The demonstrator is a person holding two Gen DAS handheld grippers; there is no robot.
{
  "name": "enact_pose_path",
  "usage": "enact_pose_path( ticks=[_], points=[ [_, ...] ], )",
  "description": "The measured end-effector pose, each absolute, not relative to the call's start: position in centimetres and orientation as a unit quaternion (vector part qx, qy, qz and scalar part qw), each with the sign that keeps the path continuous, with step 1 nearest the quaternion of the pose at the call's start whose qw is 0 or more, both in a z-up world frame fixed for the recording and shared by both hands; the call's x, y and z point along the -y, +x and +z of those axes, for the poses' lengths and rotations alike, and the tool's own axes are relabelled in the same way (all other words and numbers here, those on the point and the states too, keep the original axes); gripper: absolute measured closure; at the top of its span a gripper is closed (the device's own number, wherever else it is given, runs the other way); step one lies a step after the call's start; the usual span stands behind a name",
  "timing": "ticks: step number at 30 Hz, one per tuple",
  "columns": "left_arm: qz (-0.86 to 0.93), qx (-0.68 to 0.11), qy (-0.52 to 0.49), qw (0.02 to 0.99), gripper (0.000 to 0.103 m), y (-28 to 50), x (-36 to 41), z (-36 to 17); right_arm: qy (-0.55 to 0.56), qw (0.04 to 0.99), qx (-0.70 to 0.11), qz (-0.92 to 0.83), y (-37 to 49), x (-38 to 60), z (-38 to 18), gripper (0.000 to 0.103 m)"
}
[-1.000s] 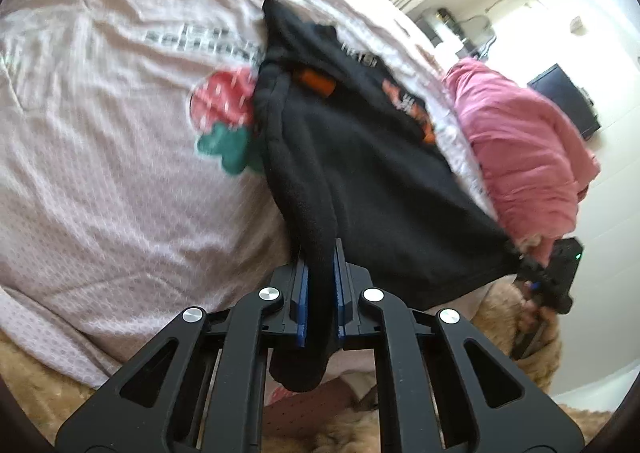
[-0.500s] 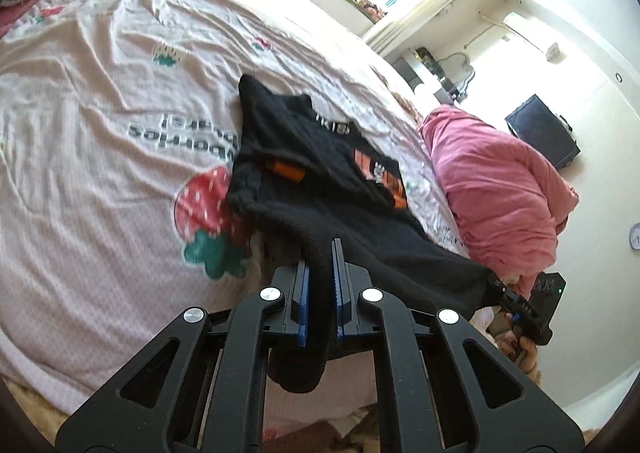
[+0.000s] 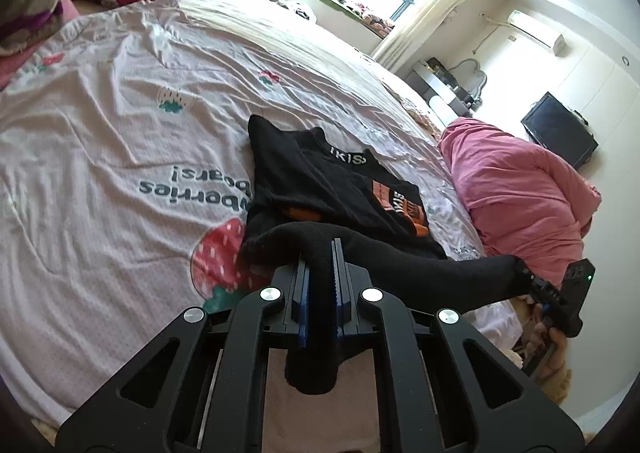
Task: Fold small clothes
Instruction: 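Lift the hem with both tools and fold it toward the collar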
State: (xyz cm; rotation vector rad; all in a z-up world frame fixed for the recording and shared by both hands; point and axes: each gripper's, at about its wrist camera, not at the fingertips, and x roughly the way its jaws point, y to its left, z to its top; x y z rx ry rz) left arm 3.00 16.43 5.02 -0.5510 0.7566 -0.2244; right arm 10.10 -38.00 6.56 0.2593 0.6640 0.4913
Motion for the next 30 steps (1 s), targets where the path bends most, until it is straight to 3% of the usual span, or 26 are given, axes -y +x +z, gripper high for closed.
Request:
enact_pose_path(
  ticks=[16,30],
  points=[
    [-0.091,-0.355,-0.256,0.895,0.100,8.1,-17.2,6.2,0.080,0.926,-0.308,0.202,15.1,35.4,7.7,0.097],
    [-0.070,-0.370,-0.248,0.892,0.100,13.9,-18.2,5.1,0.108,0.921,-0.327,0.181,21.5,34.5,6.5,0.097]
  ],
)
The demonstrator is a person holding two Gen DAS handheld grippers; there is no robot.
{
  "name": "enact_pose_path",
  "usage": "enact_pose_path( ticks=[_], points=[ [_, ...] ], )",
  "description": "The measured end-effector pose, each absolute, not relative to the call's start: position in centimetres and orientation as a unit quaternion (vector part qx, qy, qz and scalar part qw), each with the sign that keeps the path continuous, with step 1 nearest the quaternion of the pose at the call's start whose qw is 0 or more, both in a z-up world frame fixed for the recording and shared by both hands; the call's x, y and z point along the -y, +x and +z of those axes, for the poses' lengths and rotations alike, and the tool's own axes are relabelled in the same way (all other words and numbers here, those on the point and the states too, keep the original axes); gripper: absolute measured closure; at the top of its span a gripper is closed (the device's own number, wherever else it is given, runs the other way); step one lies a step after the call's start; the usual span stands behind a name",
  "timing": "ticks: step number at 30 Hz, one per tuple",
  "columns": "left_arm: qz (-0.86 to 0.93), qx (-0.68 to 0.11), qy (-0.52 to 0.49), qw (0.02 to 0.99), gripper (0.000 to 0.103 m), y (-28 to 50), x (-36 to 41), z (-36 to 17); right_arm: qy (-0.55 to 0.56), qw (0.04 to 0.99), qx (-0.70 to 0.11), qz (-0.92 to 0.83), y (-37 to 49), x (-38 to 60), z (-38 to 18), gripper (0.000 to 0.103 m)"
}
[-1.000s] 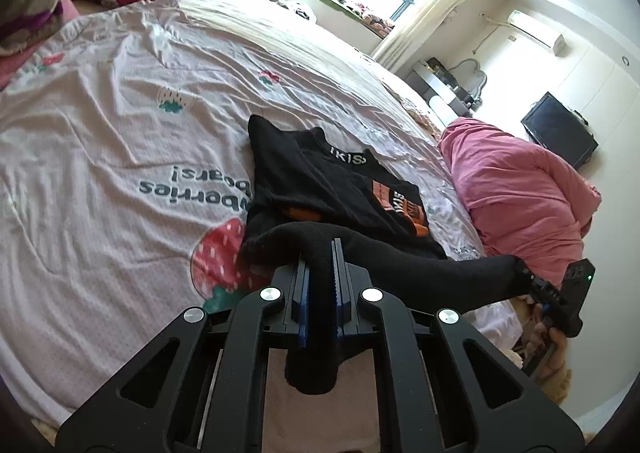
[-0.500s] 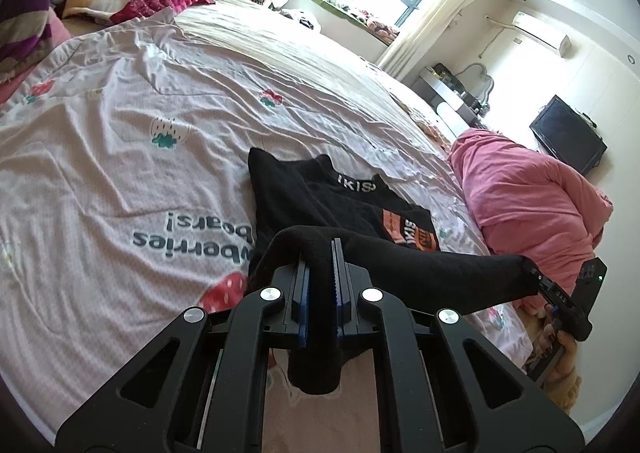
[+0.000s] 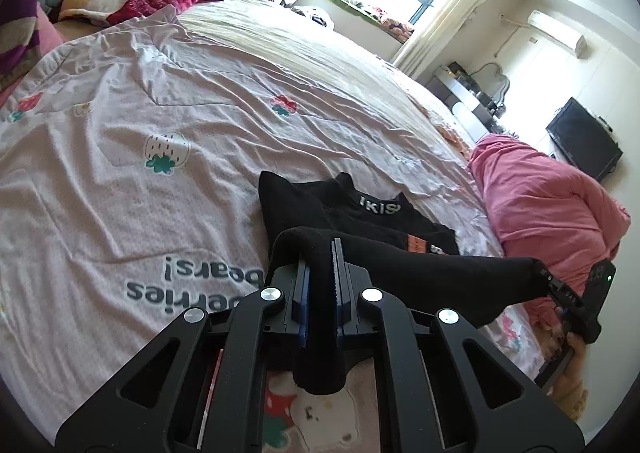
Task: Fold small clothes
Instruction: 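Lift the hem with both tools and fold it toward the collar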
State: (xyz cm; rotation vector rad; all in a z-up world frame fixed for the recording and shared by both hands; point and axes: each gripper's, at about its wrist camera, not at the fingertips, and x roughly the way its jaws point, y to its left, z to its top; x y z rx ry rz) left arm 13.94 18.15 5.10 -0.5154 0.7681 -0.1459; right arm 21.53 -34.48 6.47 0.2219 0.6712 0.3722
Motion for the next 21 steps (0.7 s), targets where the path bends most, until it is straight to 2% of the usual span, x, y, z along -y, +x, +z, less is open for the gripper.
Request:
enact_pose_path(
  ticks=[19,21],
  points=[
    [-0.046,-0.413,-0.230,0.880,0.099,19.7,-18.7,0.4,0.102,0.903,-0.386,0.156,28.8,32.8,0.9,0.096],
    [-0.044,-0.415,-0.233,0.878,0.097,19.9,-18.7,-0.1,0.099,0.903,-0.389,0.155,29.0,32.7,0.4,0.093]
  ],
)
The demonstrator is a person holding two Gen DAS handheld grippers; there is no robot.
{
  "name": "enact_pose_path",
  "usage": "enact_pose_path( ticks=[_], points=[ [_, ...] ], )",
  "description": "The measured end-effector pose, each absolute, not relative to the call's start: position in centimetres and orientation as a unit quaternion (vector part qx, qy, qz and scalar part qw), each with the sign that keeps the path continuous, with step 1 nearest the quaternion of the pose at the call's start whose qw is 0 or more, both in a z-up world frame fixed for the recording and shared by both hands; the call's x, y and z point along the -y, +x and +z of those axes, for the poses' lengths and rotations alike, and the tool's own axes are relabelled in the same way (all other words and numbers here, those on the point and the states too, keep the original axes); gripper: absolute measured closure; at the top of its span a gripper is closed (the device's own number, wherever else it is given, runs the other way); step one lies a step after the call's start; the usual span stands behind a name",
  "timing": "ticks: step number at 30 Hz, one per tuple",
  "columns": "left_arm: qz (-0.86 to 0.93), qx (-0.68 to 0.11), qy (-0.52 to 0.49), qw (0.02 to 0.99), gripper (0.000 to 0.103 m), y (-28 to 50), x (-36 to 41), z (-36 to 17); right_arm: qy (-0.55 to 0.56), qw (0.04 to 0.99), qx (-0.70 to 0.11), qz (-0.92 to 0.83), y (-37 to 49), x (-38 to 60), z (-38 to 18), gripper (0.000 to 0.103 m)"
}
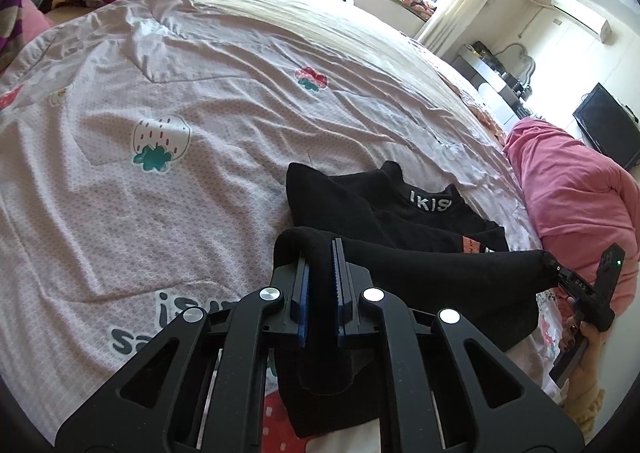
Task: Fold small clothes
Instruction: 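Lift the hem with both tools and fold it toward the collar, then lay the folded hem on the shirt and open both tools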
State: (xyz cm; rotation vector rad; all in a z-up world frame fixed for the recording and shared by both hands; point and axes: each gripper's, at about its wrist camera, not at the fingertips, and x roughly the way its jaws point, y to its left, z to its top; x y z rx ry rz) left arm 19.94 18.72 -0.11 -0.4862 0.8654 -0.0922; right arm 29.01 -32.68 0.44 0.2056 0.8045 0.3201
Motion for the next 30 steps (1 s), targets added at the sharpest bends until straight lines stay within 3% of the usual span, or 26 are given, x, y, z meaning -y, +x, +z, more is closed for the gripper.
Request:
enact_pose_path(
  ticks=[1,3,4,6,9,12,14,17,18,19,30],
  points=[
    [-0.044,-0.416,-0.236,0.877,0.097,20.0,-18.7,-0.3,0.097,0.903,-0.391,0.150,29.1,32.7,0.2,0.091],
    [-0.044,-0.417,-0.237,0.877,0.096,20.0,-18.6,-0.4,0.090,0.905,-0.392,0.136,29.1,32.8,0.0,0.076],
    [-0.044,-0.416,-0.237,0.877,0.095,20.0,-18.6,-0.3,0.091,0.908,-0.388,0.133,29.0,33.0,0.1,0.062],
    [-0.040,-0.410,-0.237,0.880,0.092,19.5,-18.5,0.1,0.095,0.908,-0.384,0.138,28.6,33.3,0.5,0.062],
    [-0.018,-0.384,-0.220,0.897,0.072,18.2,-18.4,1.5,0.083,0.913,-0.372,0.146,27.5,33.3,1.3,0.062],
    [-0.019,-0.370,-0.218,0.903,0.072,17.2,-18.4,2.4,0.050,0.917,-0.362,0.159,26.1,32.4,2.0,0.062],
    [-0.029,-0.371,-0.211,0.904,0.072,16.7,-17.8,2.7,0.036,0.915,-0.362,0.173,25.3,31.7,2.1,0.068],
    [-0.050,-0.380,-0.167,0.908,0.084,15.7,-15.6,2.9,0.010,0.902,-0.381,0.204,23.9,30.0,1.6,0.086],
    [-0.055,-0.382,-0.148,0.911,0.097,15.3,-14.6,2.8,0.001,0.896,-0.390,0.213,23.5,29.4,1.2,0.086],
    [-0.057,-0.385,-0.138,0.911,0.103,15.2,-14.0,2.7,-0.010,0.890,-0.401,0.217,23.1,28.8,0.7,0.086],
    [-0.094,-0.457,-0.034,0.884,0.103,15.2,-7.0,-2.3,-0.071,0.868,-0.452,0.190,23.0,26.0,-3.6,0.087]
  ],
)
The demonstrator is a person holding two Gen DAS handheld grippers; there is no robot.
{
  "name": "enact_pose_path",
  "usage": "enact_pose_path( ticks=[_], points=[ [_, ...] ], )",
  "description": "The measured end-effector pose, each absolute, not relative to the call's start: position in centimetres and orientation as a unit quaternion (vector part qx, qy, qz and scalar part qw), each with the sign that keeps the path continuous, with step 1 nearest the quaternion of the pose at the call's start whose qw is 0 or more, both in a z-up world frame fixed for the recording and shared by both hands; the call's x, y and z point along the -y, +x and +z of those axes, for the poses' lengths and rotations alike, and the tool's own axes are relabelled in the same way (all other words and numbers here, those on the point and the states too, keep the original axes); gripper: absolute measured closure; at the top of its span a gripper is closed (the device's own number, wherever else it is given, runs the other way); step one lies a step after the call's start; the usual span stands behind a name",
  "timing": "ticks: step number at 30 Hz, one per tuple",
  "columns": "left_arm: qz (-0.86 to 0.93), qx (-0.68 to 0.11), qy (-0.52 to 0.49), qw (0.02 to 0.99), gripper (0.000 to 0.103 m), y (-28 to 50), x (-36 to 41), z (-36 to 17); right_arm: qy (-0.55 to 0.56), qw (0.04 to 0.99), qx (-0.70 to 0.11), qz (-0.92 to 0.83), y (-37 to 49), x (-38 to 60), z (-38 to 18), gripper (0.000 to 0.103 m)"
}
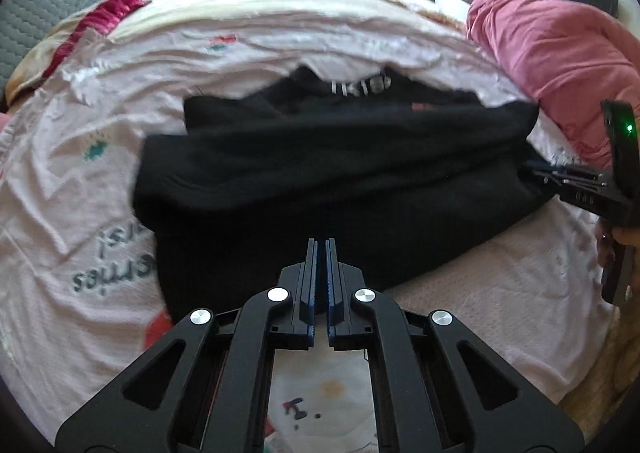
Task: Fold small clothes
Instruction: 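Lay the folded hem on the shirt and open both tools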
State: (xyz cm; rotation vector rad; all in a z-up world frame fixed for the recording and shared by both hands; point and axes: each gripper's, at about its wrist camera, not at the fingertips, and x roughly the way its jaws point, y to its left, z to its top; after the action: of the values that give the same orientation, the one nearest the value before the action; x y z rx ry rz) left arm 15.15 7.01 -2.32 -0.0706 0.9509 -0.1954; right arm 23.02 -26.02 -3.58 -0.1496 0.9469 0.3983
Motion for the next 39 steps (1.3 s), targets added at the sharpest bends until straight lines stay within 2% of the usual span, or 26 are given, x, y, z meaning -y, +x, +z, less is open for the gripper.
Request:
enact_pose_path(
  ticks=[7,18,24,36,39],
  points=[
    [-0.064,-0.426,-0.041,0.902,0.103,15.9,-7.4,-2.2,-0.084,0.879,-0.435,0.174,24.1,25.7,-3.9,0.088],
    [-0.052,-0.430,-0.041,0.900,0.103,19.1,-8.4,-2.3,-0.050,0.883,-0.434,0.170,27.5,26.3,-4.2,0.088],
    [-0.056,-0.444,-0.075,0.891,0.103,21.4,-10.7,-3.2,-0.034,0.880,-0.439,0.177,29.1,26.4,-4.2,0.088],
    [-0.046,-0.417,-0.088,0.904,0.103,24.8,-12.1,-2.1,-0.050,0.885,-0.428,0.174,31.5,26.1,-3.7,0.088],
    [-0.030,-0.416,-0.097,0.903,0.099,25.0,-13.4,-2.2,-0.051,0.889,-0.423,0.169,32.4,26.3,-3.7,0.088]
  ],
)
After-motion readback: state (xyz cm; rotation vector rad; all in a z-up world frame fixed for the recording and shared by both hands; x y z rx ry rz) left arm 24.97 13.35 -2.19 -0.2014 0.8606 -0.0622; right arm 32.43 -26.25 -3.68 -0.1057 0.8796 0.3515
